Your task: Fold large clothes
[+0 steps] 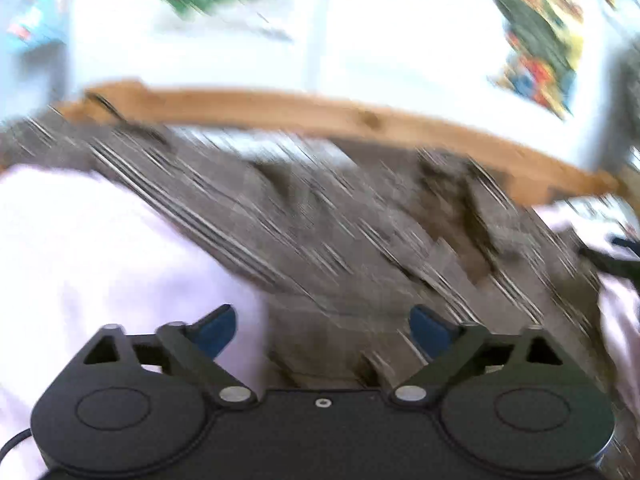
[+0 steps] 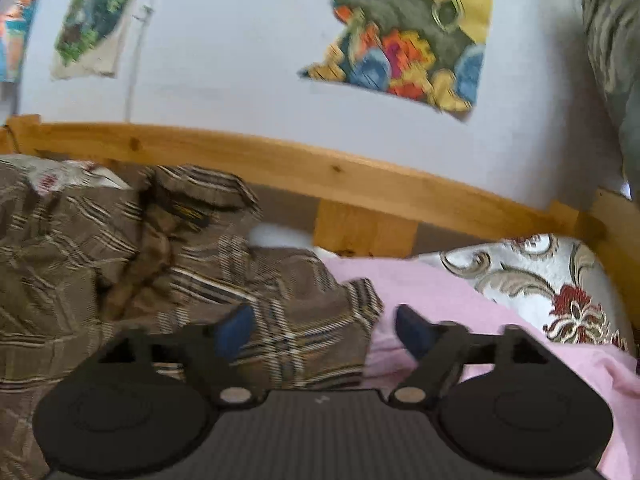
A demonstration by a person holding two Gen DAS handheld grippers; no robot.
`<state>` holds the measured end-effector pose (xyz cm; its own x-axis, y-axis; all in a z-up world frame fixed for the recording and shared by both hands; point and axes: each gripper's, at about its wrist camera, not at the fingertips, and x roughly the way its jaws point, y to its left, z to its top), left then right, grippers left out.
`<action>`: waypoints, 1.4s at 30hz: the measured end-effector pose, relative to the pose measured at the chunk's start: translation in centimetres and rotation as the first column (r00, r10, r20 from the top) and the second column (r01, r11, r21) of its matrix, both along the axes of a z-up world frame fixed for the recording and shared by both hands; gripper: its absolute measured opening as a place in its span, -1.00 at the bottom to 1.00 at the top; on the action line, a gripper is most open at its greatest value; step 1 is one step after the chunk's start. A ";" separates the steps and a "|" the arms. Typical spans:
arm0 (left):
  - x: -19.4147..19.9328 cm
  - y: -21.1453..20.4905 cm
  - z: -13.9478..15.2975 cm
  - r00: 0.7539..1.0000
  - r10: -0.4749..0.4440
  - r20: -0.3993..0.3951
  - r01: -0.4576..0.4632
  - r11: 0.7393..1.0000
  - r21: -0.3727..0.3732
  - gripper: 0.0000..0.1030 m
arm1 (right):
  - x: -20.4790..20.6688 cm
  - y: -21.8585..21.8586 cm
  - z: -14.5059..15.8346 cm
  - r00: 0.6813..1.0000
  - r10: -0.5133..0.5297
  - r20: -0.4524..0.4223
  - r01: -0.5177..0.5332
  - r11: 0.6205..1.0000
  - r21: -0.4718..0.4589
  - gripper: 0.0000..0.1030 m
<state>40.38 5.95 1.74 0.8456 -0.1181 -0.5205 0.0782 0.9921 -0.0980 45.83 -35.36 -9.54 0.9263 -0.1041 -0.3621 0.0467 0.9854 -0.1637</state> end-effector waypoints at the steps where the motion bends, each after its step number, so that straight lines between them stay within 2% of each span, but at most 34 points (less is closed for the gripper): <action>1: 0.3 1.1 0.7 0.998 0.051 0.032 -0.052 0.999 0.009 0.99 | -0.6 0.5 0.3 1.000 0.017 0.010 -0.017 1.000 0.004 0.93; 2: 0.6 2.2 1.4 0.994 0.096 0.056 -0.097 0.995 0.011 0.99 | -1.2 1.0 0.8 0.999 0.041 0.019 -0.041 0.999 0.014 0.99; 6: 2.9 7.2 3.6 0.963 0.250 0.101 -0.252 0.968 0.013 0.99 | -3.9 4.2 2.0 0.987 0.157 0.026 -0.158 0.987 0.025 1.00; 11: 6.3 14.1 4.4 0.912 0.389 0.130 -0.399 0.914 0.067 0.99 | -6.4 8.3 2.4 0.963 0.268 0.005 -0.268 0.962 0.040 1.00; 16: 9.7 18.9 4.8 0.879 0.458 0.131 -0.473 0.874 0.112 0.93 | -8.1 11.8 1.8 0.940 0.340 -0.033 -0.337 0.939 0.075 1.00; 20: 11.3 20.7 5.2 0.859 0.501 0.105 -0.508 0.859 0.055 0.77 | -9.1 13.6 1.0 0.931 0.359 -0.064 -0.355 0.932 0.072 1.00; 23: 13.1 21.6 5.1 0.844 0.532 0.076 -0.535 0.844 0.042 0.68 | -9.2 14.5 0.6 0.926 0.366 -0.088 -0.363 0.930 0.057 1.00; 26: 13.9 22.2 4.8 0.817 0.572 0.078 -0.576 0.816 0.048 0.63 | -9.4 15.0 0.6 0.925 0.367 -0.096 -0.362 0.930 0.061 1.00; 28: 14.0 22.4 4.8 0.807 0.583 0.094 -0.588 0.808 0.038 0.48 | -9.5 15.2 0.7 0.924 0.368 -0.100 -0.363 0.929 0.070 1.00; 29: 14.0 22.4 4.7 0.808 0.581 0.096 -0.586 0.809 0.036 0.30 | -9.4 15.1 0.7 0.924 0.368 -0.103 -0.363 0.929 0.070 1.00; 30: 14.1 22.4 4.7 0.809 0.579 0.098 -0.585 0.810 0.041 0.04 | -9.5 15.2 0.7 0.924 0.367 -0.107 -0.362 0.930 0.069 1.00; 31: 14.2 22.4 4.8 0.809 0.579 0.098 -0.585 0.809 0.052 -0.14 | -9.5 15.3 0.7 0.924 0.367 -0.110 -0.361 0.930 0.068 1.00; 32: 14.4 22.4 4.9 0.806 0.583 0.097 -0.590 0.805 0.065 -0.51 | -9.5 15.4 0.6 0.924 0.365 -0.113 -0.360 0.931 0.067 1.00; 33: 14.7 22.6 5.1 0.804 0.588 0.096 -0.594 0.801 0.076 -0.80 | -9.5 15.4 0.5 0.924 0.364 -0.115 -0.358 0.931 0.067 1.00; 36: 14.6 23.1 5.6 0.800 0.586 0.127 -0.597 0.800 0.065 -0.94 | -9.7 15.3 0.2 0.923 0.364 -0.129 -0.357 0.931 0.073 1.00; 40: 13.7 23.2 6.4 0.799 0.574 0.182 -0.589 0.807 0.042 -0.95 | -10.1 14.9 0.0 0.927 0.349 -0.135 -0.341 0.936 0.084 1.00; 42: 12.9 23.0 6.8 0.805 0.556 0.206 -0.571 0.821 0.017 -0.96 | -10.2 14.5 0.1 0.930 0.342 -0.133 -0.331 0.938 0.100 1.00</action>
